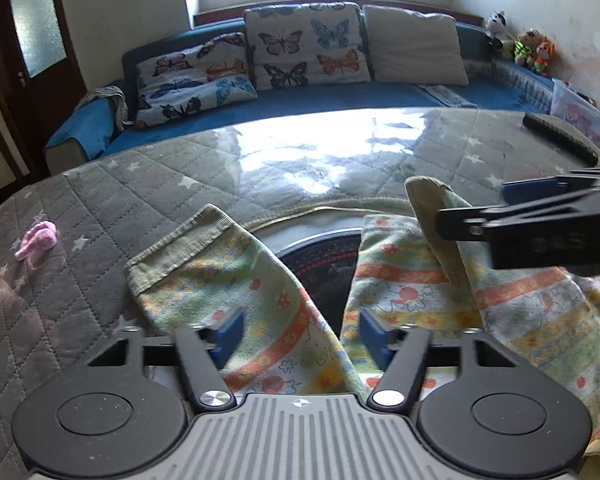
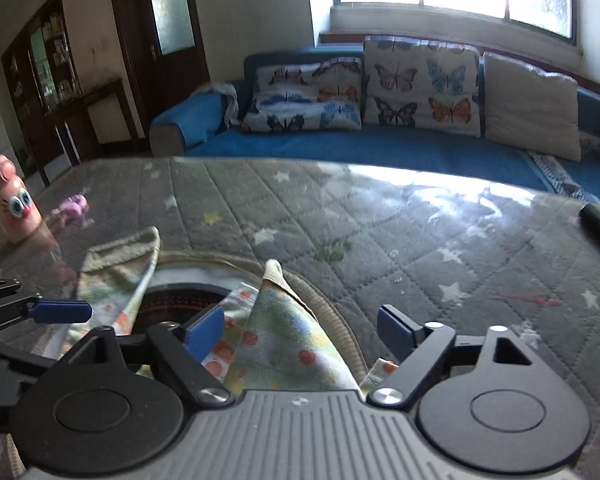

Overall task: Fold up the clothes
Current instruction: 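Grasp the shirt edge with the left gripper while the right gripper grasps the corduroy part, then lift the shirt with both grippers and shake it open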

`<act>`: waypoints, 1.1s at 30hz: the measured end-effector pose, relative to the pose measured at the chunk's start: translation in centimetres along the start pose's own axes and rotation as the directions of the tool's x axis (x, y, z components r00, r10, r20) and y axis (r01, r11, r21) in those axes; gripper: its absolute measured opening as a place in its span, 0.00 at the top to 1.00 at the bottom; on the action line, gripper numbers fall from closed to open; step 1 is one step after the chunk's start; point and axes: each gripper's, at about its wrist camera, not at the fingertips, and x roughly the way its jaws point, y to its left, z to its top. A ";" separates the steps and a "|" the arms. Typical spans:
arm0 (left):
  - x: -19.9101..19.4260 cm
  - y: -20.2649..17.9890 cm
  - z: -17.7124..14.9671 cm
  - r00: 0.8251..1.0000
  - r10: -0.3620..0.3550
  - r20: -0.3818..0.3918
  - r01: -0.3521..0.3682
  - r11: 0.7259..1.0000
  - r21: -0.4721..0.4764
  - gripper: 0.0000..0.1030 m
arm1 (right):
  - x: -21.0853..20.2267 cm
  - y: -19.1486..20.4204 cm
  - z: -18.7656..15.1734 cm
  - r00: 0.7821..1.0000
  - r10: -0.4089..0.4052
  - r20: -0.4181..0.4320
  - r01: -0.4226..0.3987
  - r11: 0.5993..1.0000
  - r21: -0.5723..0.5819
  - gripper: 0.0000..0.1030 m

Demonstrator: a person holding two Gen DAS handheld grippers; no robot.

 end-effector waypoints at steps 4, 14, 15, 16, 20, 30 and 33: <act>0.0 0.1 -0.3 1.000 -0.024 -0.015 0.024 1.000 0.008 0.75 | 1.6 -0.4 0.2 0.999 0.011 -0.040 -0.011 1.000 0.018 0.52; -3.2 1.3 -1.7 0.998 -0.018 0.055 0.020 0.999 -0.038 0.97 | -2.4 -2.4 -0.7 0.999 0.010 0.040 -0.012 0.997 0.070 0.94; -3.8 1.5 -2.0 0.998 -0.014 0.066 0.017 0.999 -0.046 0.98 | -3.1 -2.6 -0.8 0.998 0.008 0.054 -0.012 0.997 0.074 0.94; -4.4 1.8 -2.2 0.997 -0.010 0.077 0.014 0.998 -0.055 0.98 | -3.8 -2.9 -0.9 0.998 0.006 0.068 -0.012 0.997 0.081 0.94; -6.8 2.9 -3.4 0.994 0.017 0.109 -0.006 0.995 -0.099 0.99 | -8.6 -4.4 -2.2 0.988 -0.011 0.154 -0.009 0.992 0.128 0.95; -11.1 3.6 -5.9 0.988 0.020 0.153 -0.002 0.993 -0.117 0.97 | -20.5 -8.5 -8.9 0.945 -0.132 0.300 0.054 0.966 0.253 0.95; -11.0 2.3 -4.8 0.986 0.012 0.164 0.003 0.995 -0.096 0.85 | -23.2 -9.3 -11.6 0.938 -0.169 0.303 0.080 0.955 0.286 0.95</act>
